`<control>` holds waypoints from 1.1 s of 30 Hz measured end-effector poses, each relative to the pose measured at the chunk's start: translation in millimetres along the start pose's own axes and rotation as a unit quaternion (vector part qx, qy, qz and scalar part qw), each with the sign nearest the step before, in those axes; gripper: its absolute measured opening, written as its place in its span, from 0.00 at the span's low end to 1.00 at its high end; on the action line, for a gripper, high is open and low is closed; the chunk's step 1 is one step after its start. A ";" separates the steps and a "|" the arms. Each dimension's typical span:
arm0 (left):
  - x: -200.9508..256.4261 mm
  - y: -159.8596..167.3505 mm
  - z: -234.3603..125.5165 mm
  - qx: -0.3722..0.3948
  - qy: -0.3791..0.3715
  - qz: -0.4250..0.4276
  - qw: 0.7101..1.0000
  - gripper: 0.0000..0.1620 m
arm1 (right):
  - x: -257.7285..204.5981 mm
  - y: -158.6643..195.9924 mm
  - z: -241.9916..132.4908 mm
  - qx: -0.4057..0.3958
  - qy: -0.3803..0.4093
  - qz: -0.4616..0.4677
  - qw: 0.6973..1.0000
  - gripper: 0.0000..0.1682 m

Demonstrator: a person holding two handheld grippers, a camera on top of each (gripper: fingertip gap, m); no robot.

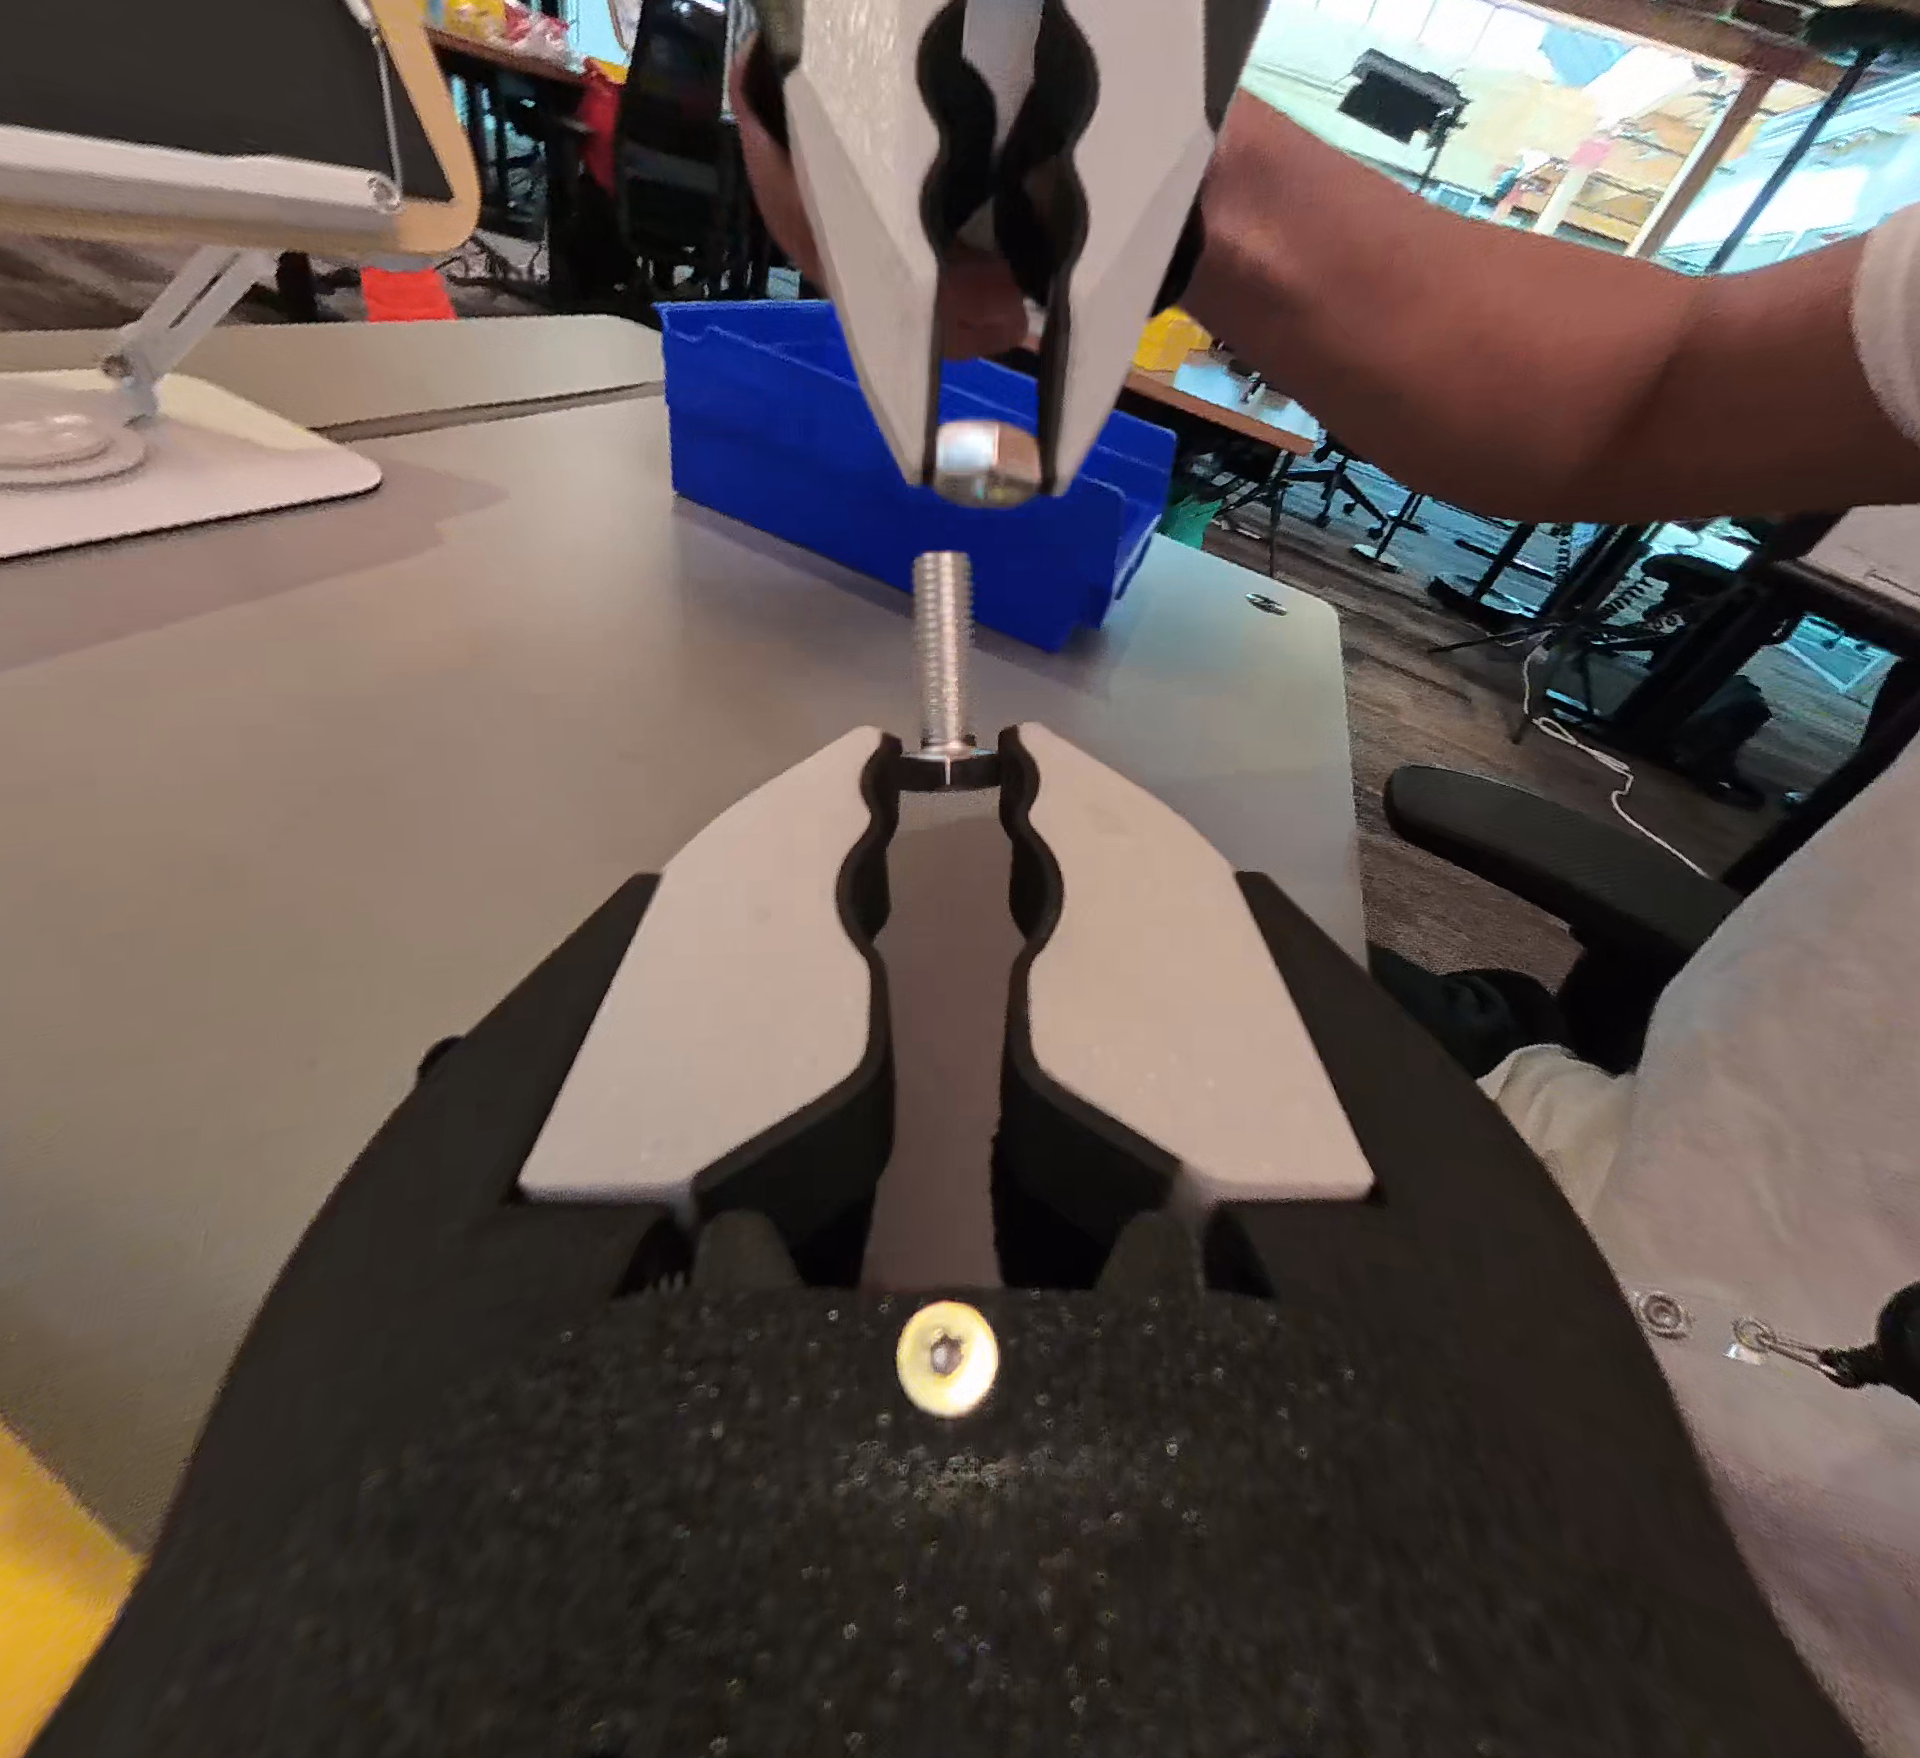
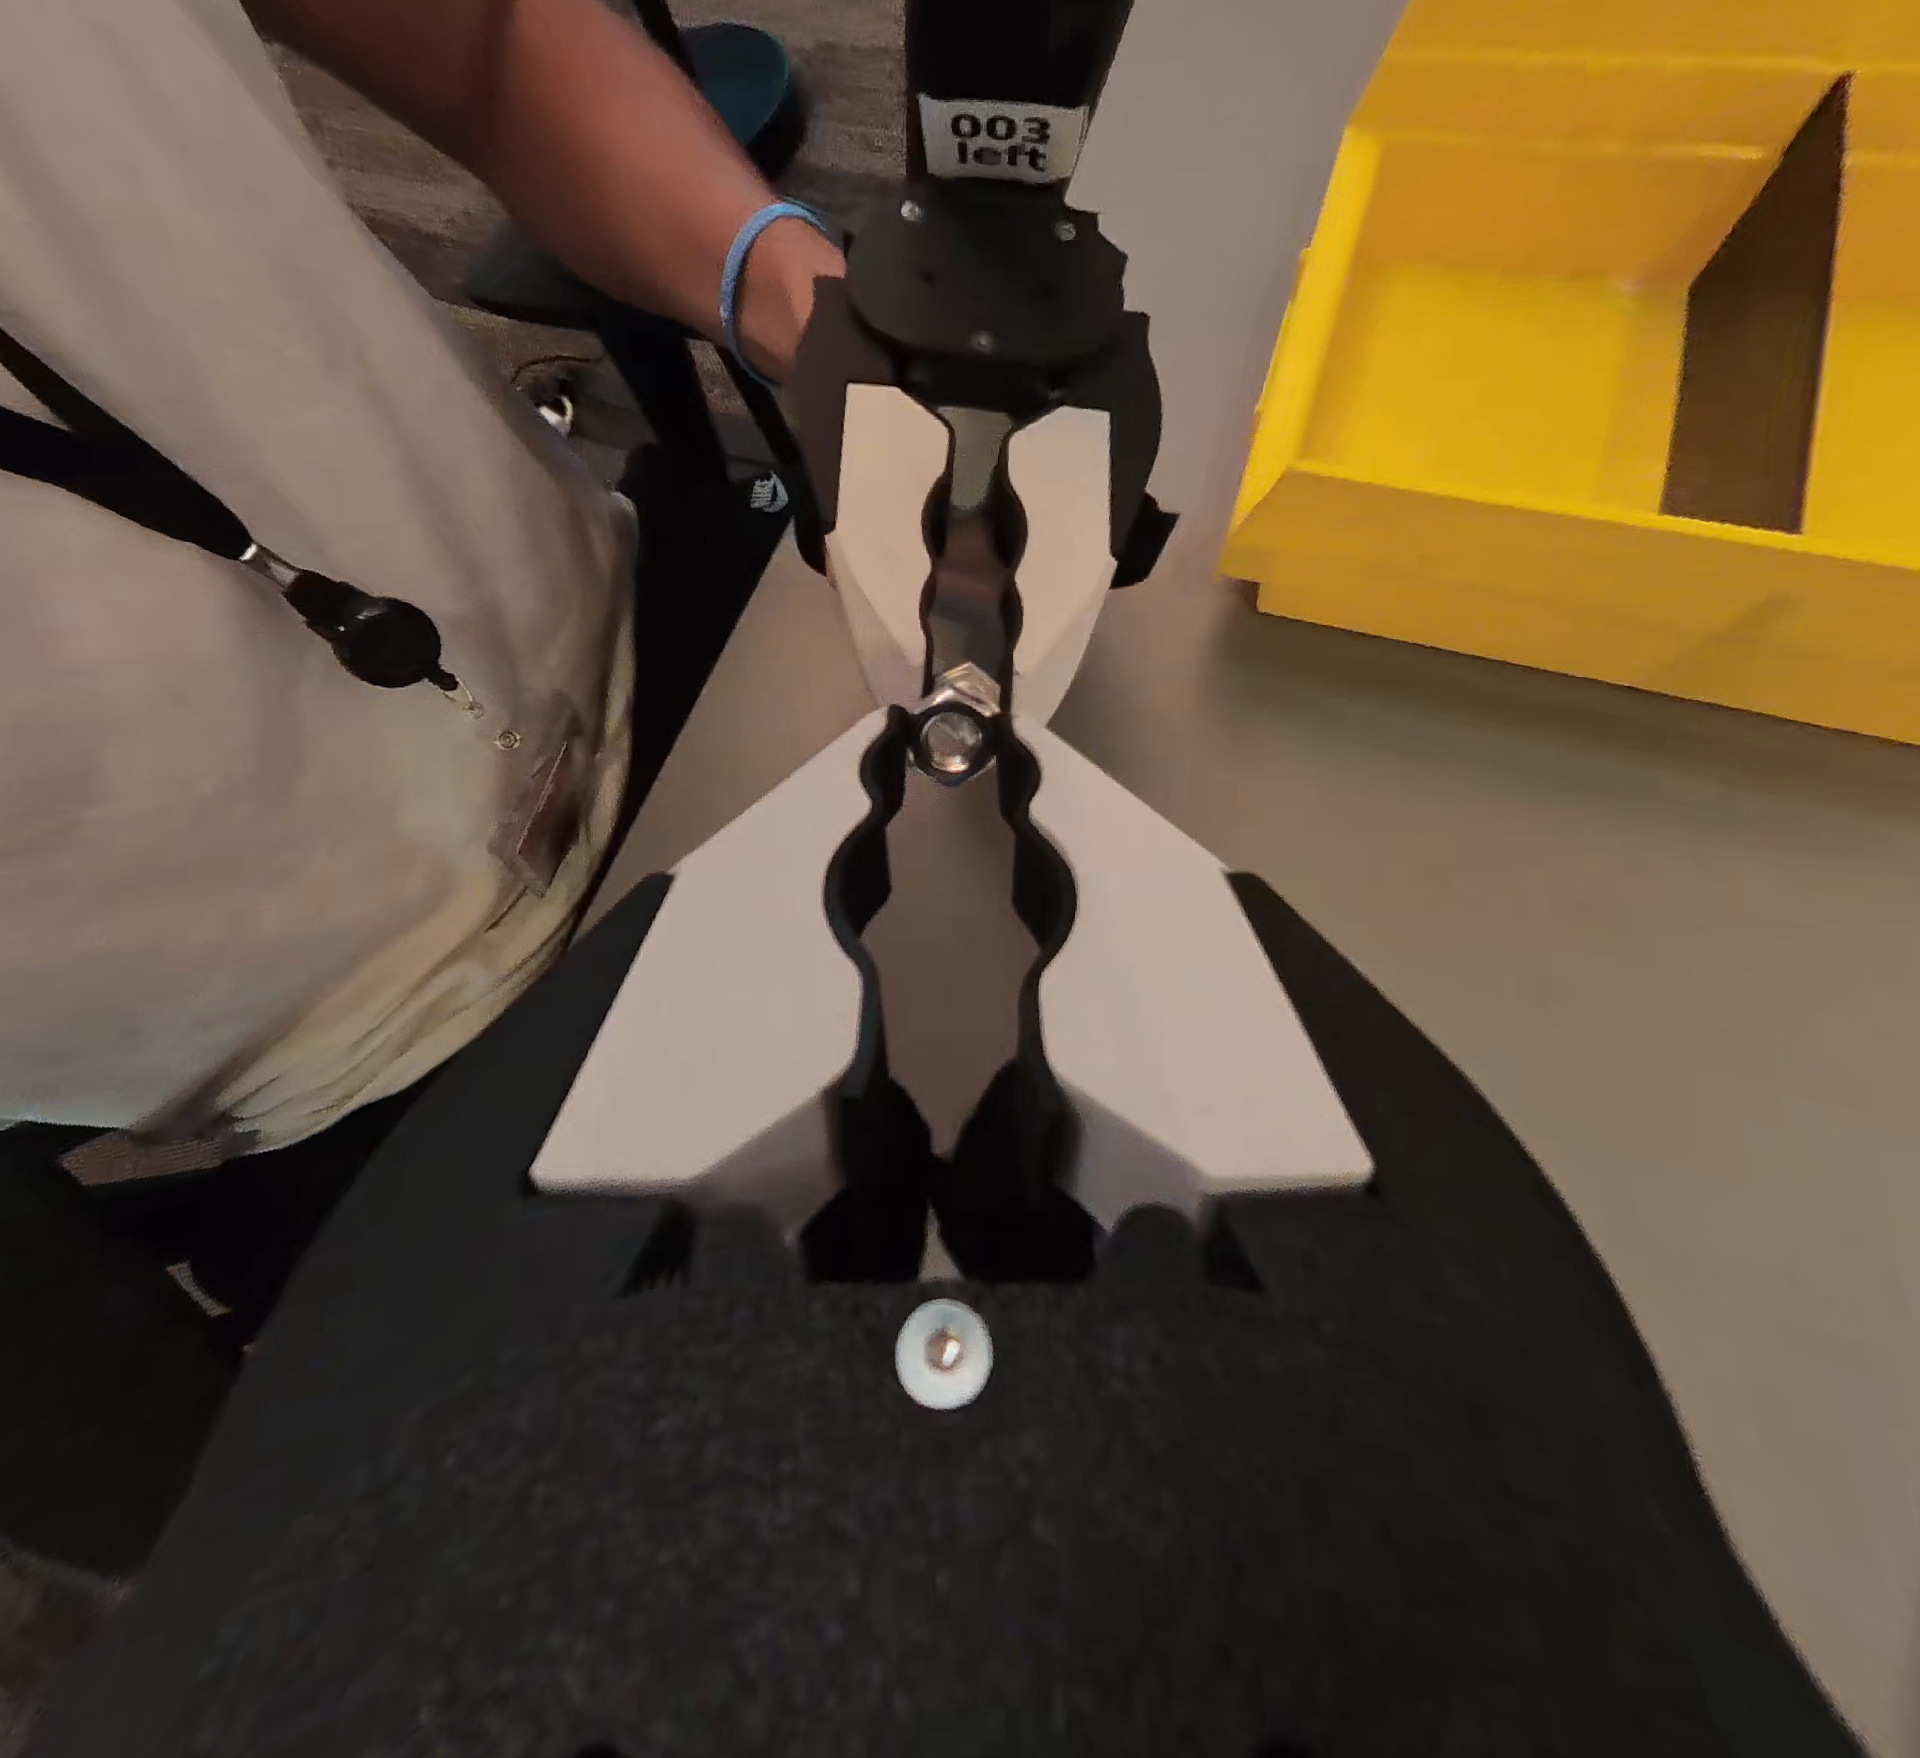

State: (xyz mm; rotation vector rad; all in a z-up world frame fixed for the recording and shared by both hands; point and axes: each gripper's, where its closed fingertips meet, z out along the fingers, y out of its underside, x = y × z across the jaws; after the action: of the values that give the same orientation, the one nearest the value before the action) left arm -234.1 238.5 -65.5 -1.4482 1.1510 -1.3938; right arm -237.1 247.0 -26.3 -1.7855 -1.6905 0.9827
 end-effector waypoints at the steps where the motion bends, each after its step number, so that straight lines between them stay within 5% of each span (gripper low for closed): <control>1: 2.5 -0.8 0.8 0.001 0.005 0.002 1.000 0.11 | -1.1 1.3 3.6 -0.007 0.002 -0.002 1.000 0.10; 12: 7.5 -4.7 3.5 0.005 -0.014 0.049 0.999 0.11 | -2.6 15.1 2.5 -0.039 0.034 0.044 0.998 0.10; 17: 8.3 -11.5 -0.1 0.023 -0.026 0.068 0.997 0.11 | -3.2 6.8 0.3 0.069 0.023 0.111 0.991 0.10; 21: 27.3 -25.6 -4.8 0.078 0.079 -0.031 0.993 0.11 | -17.5 -8.5 -6.5 0.164 -0.002 0.074 0.984 0.10; 33: 57.0 -40.3 -17.5 0.114 0.222 -0.099 0.963 0.11 | -45.5 -30.5 -8.4 0.184 0.012 -0.104 0.977 0.10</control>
State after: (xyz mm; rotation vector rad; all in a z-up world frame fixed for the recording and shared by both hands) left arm -249.6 195.0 -10.4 -1.1419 1.0848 -1.9939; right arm -248.8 206.6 9.9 -1.3483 -1.5243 1.0929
